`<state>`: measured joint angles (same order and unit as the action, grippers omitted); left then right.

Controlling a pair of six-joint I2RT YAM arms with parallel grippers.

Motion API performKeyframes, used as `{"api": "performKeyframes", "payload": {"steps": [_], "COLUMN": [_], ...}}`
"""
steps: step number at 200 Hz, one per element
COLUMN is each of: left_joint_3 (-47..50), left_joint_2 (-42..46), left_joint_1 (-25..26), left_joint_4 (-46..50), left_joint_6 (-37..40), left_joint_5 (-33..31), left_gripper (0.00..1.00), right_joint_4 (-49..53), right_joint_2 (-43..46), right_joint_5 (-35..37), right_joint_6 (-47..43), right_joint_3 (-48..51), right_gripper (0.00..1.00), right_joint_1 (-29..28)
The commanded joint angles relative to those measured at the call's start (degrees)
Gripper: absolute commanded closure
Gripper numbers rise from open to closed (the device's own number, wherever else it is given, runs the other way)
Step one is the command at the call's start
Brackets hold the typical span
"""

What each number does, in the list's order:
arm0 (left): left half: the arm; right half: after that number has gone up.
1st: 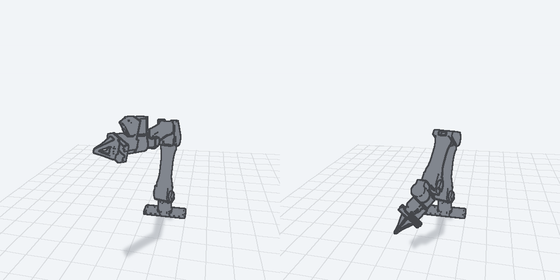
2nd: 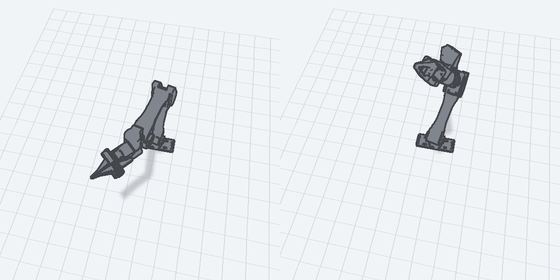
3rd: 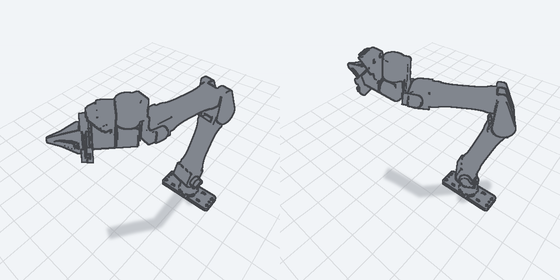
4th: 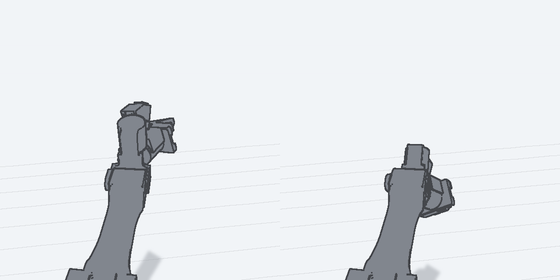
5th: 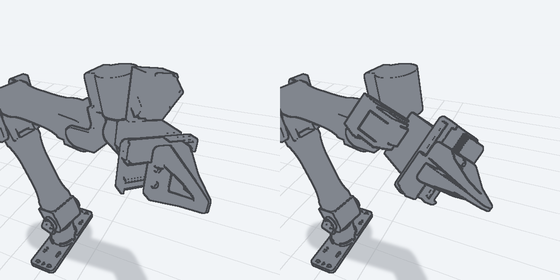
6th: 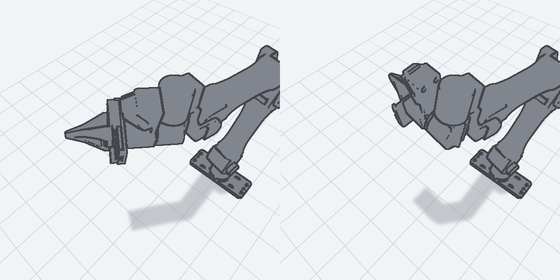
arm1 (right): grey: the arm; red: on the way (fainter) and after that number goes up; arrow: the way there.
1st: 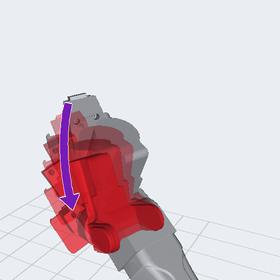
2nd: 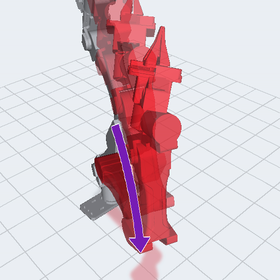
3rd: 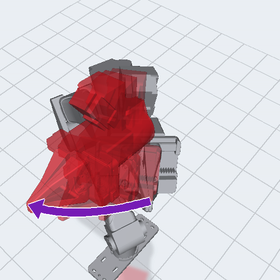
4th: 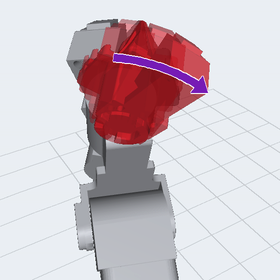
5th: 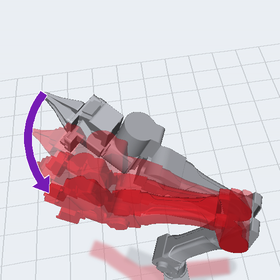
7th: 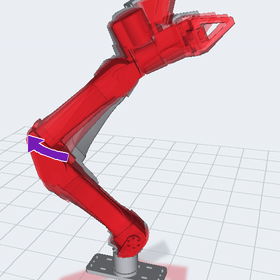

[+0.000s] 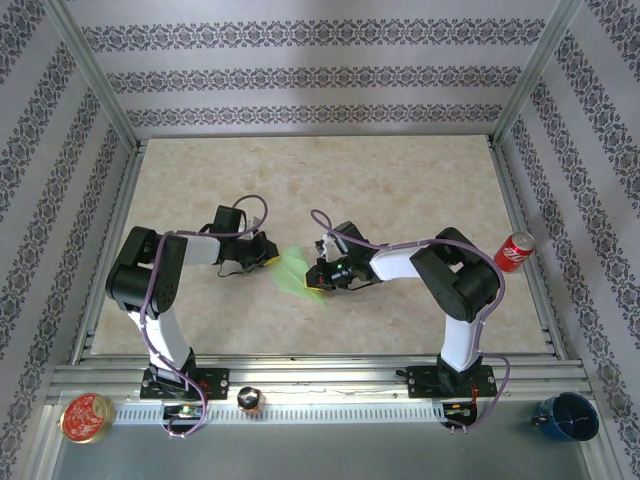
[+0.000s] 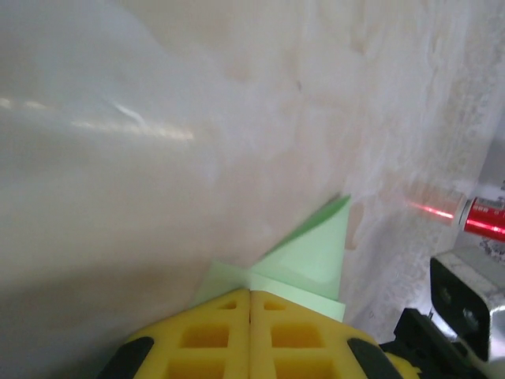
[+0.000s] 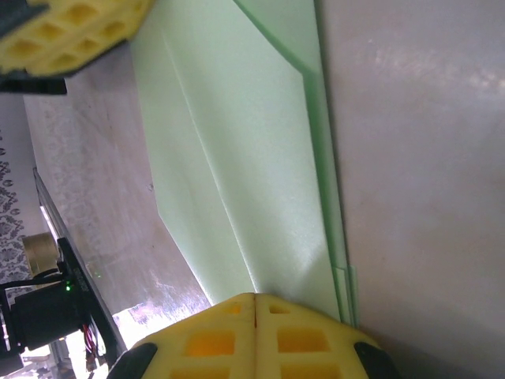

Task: Fold a paper plane with a square sheet of paper (pick it up from the middle)
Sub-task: Fourth fold the wing at the center of the table.

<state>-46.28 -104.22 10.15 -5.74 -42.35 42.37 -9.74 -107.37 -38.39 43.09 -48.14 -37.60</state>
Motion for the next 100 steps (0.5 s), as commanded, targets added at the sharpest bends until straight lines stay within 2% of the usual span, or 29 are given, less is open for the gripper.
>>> {"api": "performKeyframes", "payload": {"steps": [1, 29, 52, 100], "left_joint_3": [-1.9, -3.8, -4.8, -4.7], "left_joint_2": [-1.5, 1.5, 4.5, 10.4], "left_joint_1": [-3.9, -4.4, -3.6, 4.3], "left_joint_4": [2.2, 4.7, 5.4, 7.7], "left_joint_6": [2.8, 3.5, 2.6, 1.3], "left_joint_5": [-7.5, -6.7, -2.8, -4.4], "left_gripper": [0.94, 0.94, 0.93, 0.91], "right_joint_4": [8.9, 8.5, 8.4, 7.9], "right_joint_2": [-1.3, -1.4, -1.3, -0.5], "right_joint_5": [3.4, 2.8, 2.4, 2.5], "right_joint_6": [-1.3, -1.0, -0.5, 1.4], "right_joint_3": [3.1, 2.2, 0.7, -1.7], "right_gripper": [1.00, 1.00, 1.00, 1.00], "right_joint_1": [0.3, 0.1, -0.2, -0.7]}}
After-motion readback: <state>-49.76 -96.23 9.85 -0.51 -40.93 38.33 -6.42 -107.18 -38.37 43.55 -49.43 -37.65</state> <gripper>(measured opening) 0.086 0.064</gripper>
